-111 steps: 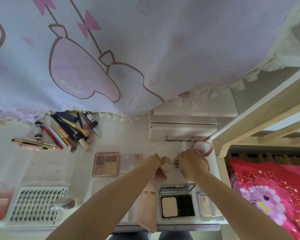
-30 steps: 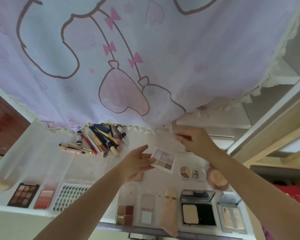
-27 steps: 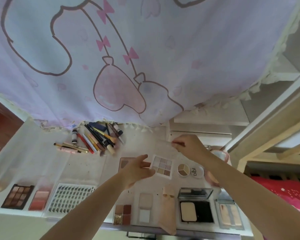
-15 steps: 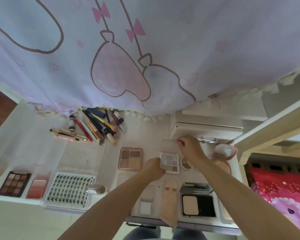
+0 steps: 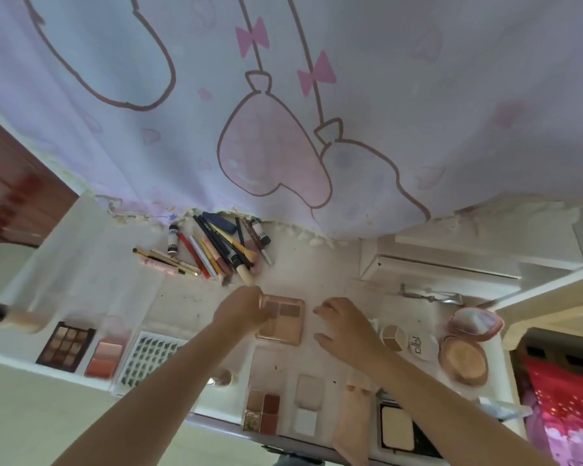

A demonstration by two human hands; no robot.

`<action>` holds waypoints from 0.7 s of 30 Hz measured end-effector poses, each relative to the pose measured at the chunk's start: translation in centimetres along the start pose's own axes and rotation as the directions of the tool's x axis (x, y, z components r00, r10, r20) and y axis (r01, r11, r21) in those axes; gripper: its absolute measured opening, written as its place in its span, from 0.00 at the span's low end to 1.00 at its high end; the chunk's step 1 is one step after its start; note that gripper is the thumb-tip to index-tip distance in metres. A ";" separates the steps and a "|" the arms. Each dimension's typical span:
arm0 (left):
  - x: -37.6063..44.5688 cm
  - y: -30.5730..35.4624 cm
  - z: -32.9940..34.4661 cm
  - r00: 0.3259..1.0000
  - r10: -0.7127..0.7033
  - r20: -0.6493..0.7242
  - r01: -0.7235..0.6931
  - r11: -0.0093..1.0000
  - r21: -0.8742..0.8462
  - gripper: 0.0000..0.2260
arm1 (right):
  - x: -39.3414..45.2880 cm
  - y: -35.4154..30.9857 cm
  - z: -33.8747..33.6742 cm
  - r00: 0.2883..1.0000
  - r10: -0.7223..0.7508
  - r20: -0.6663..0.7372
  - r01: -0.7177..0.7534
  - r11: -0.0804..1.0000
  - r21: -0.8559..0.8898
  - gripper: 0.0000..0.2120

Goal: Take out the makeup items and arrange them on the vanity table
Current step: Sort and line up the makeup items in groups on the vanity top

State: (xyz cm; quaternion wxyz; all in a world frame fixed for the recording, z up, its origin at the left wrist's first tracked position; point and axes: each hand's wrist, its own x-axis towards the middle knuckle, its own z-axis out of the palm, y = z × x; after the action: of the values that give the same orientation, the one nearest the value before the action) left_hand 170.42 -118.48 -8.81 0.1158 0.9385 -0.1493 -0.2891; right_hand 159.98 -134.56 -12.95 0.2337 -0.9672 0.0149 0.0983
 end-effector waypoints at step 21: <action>-3.1 -2.4 -1.5 0.995 0.091 0.045 -0.070 0.933 -0.353 0.21 | 2.0 -2.4 -3.2 0.996 -0.084 0.021 0.080 0.986 0.148 0.23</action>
State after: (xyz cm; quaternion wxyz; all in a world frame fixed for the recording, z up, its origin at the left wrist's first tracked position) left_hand 169.33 -114.96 -6.75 0.2883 0.8867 -0.1372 -0.3344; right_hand 162.67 -133.86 -9.45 0.3083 -0.9457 -0.0207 0.1006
